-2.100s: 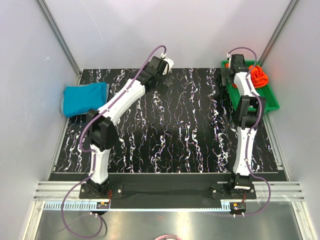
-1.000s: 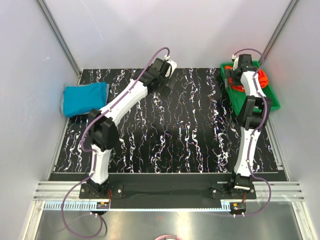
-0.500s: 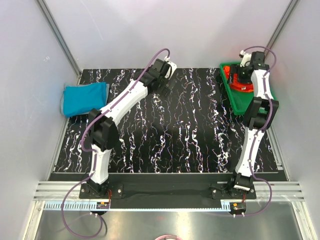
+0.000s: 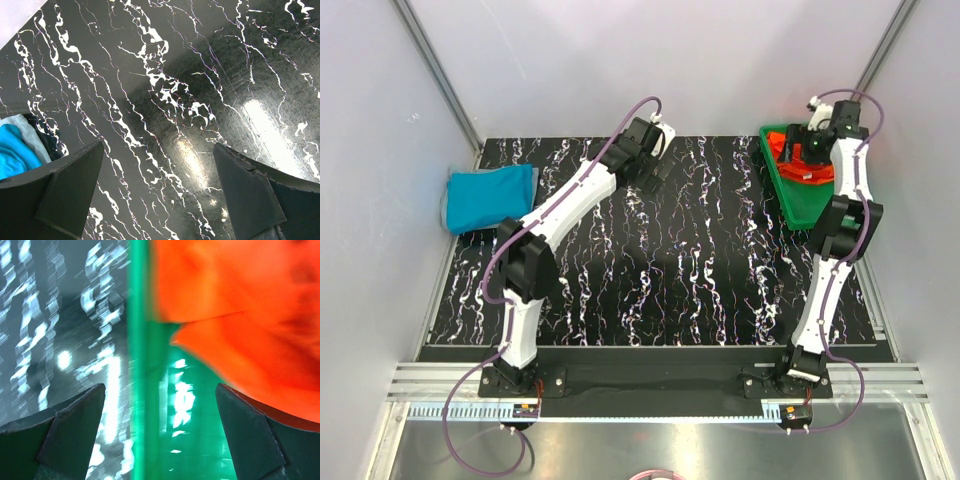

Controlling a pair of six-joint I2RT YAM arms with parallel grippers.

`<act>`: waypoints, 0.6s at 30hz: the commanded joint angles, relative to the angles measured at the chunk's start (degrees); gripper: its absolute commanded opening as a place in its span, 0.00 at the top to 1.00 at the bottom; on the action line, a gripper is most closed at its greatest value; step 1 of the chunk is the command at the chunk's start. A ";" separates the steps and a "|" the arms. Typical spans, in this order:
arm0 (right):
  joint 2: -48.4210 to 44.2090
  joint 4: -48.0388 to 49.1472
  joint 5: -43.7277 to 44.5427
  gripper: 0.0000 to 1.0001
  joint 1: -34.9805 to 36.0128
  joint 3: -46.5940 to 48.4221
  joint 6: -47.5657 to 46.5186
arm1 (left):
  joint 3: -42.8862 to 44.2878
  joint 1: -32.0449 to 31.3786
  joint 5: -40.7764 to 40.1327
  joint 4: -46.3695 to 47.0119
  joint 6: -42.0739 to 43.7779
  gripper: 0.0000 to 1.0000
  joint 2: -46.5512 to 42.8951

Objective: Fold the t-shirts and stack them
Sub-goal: Grab the tshirt from the pile

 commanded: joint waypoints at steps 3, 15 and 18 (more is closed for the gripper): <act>-0.82 9.80 16.93 0.00 -1.89 3.88 -0.21 | 0.17 -0.37 -0.60 1.81 0.97 0.01 -1.60; 7.52 15.26 34.09 0.00 -2.07 4.86 -7.94 | 0.17 -1.43 -1.21 1.72 1.76 0.01 -1.87; 8.85 16.14 36.90 0.00 -2.07 3.89 -9.96 | -0.35 -1.43 -1.21 1.72 1.76 0.01 -2.04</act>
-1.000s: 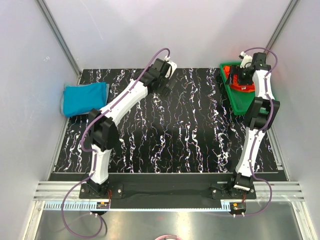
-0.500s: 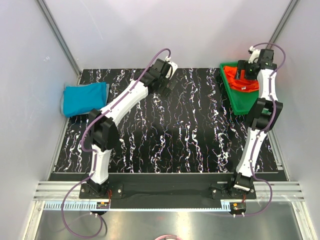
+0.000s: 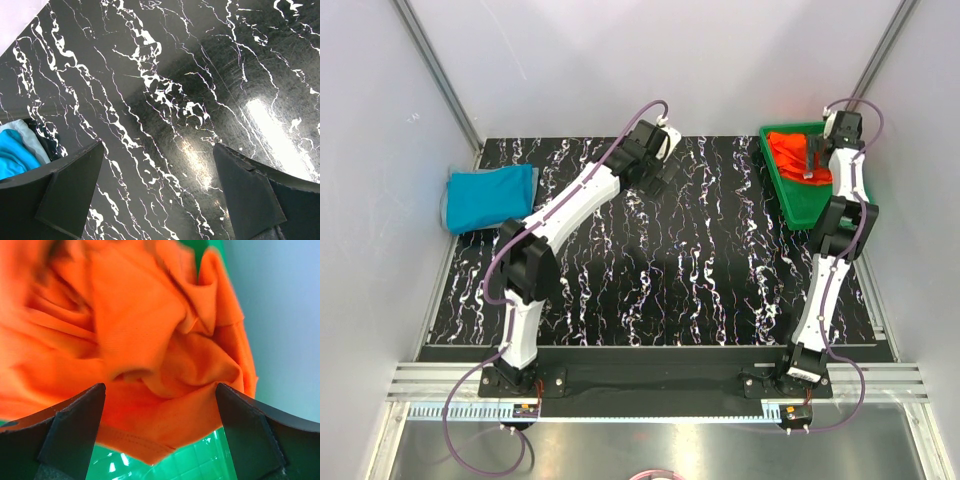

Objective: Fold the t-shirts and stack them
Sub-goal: Grab the tshirt from the pile

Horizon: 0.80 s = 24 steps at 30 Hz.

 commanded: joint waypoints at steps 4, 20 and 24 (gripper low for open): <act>1.22 2.62 5.61 0.23 0.12 -0.95 -3.52 | -0.33 -0.34 -0.95 1.65 0.89 0.01 -1.96; -21.94 2.26 -5.01 1.00 4.51 -2.96 4.92 | 4.13 1.32 -2.00 2.71 0.09 0.01 1.12; -30.67 1.65 -15.38 1.00 8.72 -8.15 6.58 | 8.88 4.93 -1.21 2.62 0.01 0.01 2.35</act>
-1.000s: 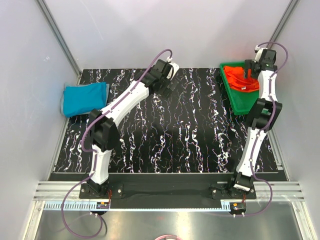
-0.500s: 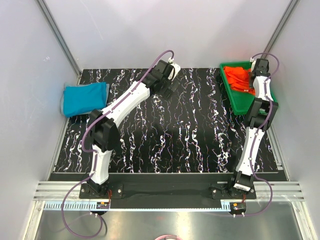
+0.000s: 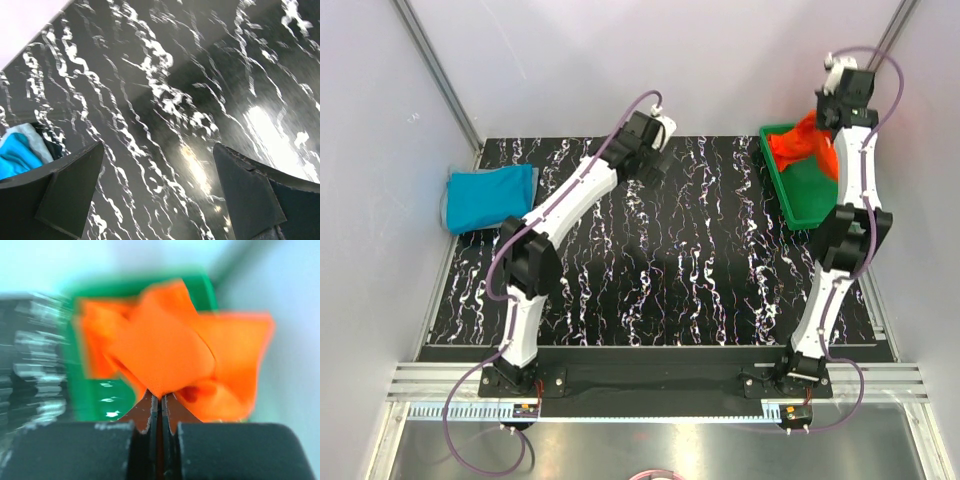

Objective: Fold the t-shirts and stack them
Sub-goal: Grab the tshirt from the pile, then move the tshirt to the center of the board

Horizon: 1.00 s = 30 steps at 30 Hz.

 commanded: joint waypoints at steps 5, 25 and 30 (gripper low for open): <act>-18.09 -2.85 -26.52 1.00 10.28 -2.31 8.42 | 6.92 9.10 -0.55 3.13 -1.18 0.01 -0.27; -20.48 2.03 -59.32 1.00 25.50 7.80 23.43 | 1.29 17.29 -16.55 6.20 -7.59 0.01 -7.04; -19.86 3.91 -60.91 0.99 27.26 2.74 26.89 | 0.24 18.17 -18.83 6.82 -7.51 0.01 -8.10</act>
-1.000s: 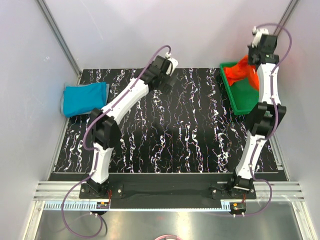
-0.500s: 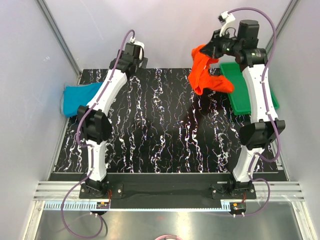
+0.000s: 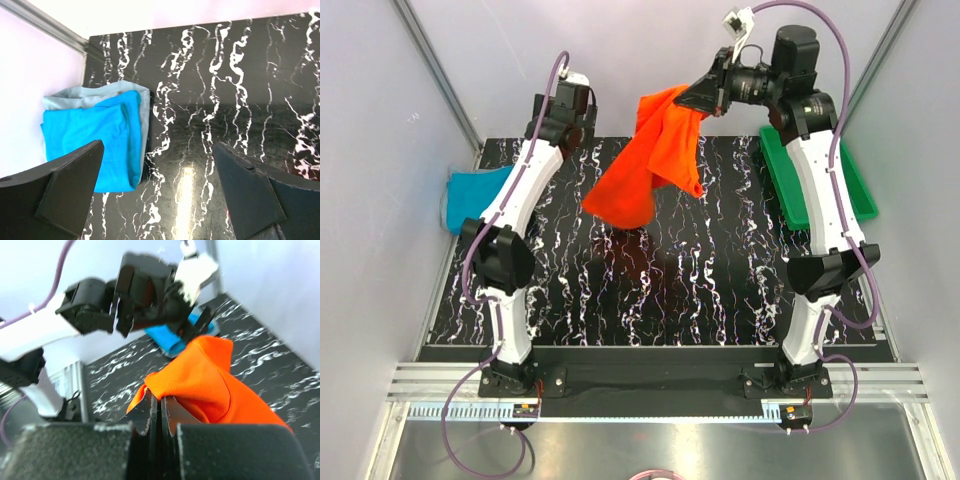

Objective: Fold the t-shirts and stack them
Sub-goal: Move the tshirt to the center of the board, then flatten the tshirt out

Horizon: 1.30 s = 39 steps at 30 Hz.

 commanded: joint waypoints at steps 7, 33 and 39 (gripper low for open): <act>-1.79 -4.89 11.10 0.97 -0.35 -29.20 -18.42 | -3.45 0.99 -3.78 3.15 -0.75 0.01 -5.88; -4.69 1.00 51.26 0.00 -4.31 -39.69 0.71 | -19.97 -6.47 14.95 -2.83 -1.02 0.01 -13.88; 8.63 -11.00 55.77 0.01 -4.22 -29.96 -12.03 | -17.87 -7.18 12.49 -2.22 0.30 0.01 -12.48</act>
